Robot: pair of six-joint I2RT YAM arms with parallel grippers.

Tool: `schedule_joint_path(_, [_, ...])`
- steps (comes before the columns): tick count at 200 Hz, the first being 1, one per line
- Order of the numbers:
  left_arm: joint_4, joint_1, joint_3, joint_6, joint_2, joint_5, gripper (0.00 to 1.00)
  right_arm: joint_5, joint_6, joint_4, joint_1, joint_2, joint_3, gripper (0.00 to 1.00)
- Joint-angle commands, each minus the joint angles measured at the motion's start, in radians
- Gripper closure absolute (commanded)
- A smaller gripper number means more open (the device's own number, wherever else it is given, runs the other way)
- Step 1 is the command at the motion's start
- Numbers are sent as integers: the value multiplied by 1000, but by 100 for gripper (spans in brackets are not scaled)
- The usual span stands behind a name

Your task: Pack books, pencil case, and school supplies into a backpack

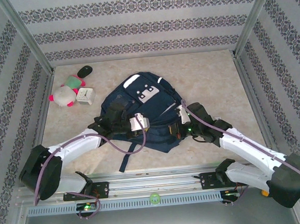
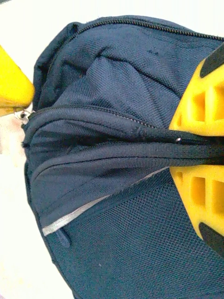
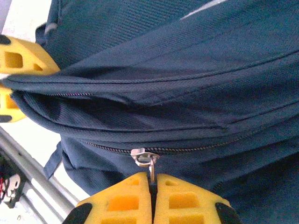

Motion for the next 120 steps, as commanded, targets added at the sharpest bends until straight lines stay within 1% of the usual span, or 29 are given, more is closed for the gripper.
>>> schedule_joint_path(1, [-238,74,27,99,-59,-113,85,-36,42,86,44,26,-18,100])
schedule_joint_path(9, [-283,96,34,113,-73,-141,81,-37,68,127,77,40,-24,100])
schedule_joint_path(22, [-368,129,58,136,-78,-209,71,-22,102,182,128,63,-27,100])
schedule_joint_path(27, [-411,141,70,141,-81,-227,66,-15,112,201,144,70,-28,100])
schedule_joint_path(37, [-464,157,85,146,-97,-228,53,1,125,232,171,88,-28,100])
schedule_joint_path(44, [-463,157,86,129,-123,-201,46,10,134,249,183,98,-26,100])
schedule_joint_path(54, [-457,157,94,80,-158,-117,36,14,139,267,193,115,-22,100])
schedule_joint_path(62, [-451,148,105,34,-176,-59,32,12,136,272,197,127,-14,100])
schedule_joint_path(72, [-435,112,119,-20,-185,-18,28,8,131,272,199,136,-4,100])
schedule_joint_path(81, [-397,59,123,-68,-183,-19,27,8,126,270,200,141,2,100])
schedule_joint_path(92, [-336,-20,123,-106,-168,-59,25,1,122,270,200,144,10,100])
schedule_joint_path(104, [-269,-95,125,-117,-129,-131,25,-1,118,260,200,146,19,100])
schedule_joint_path(120, [-224,-143,150,-123,-42,-170,27,-4,115,252,200,141,22,100])
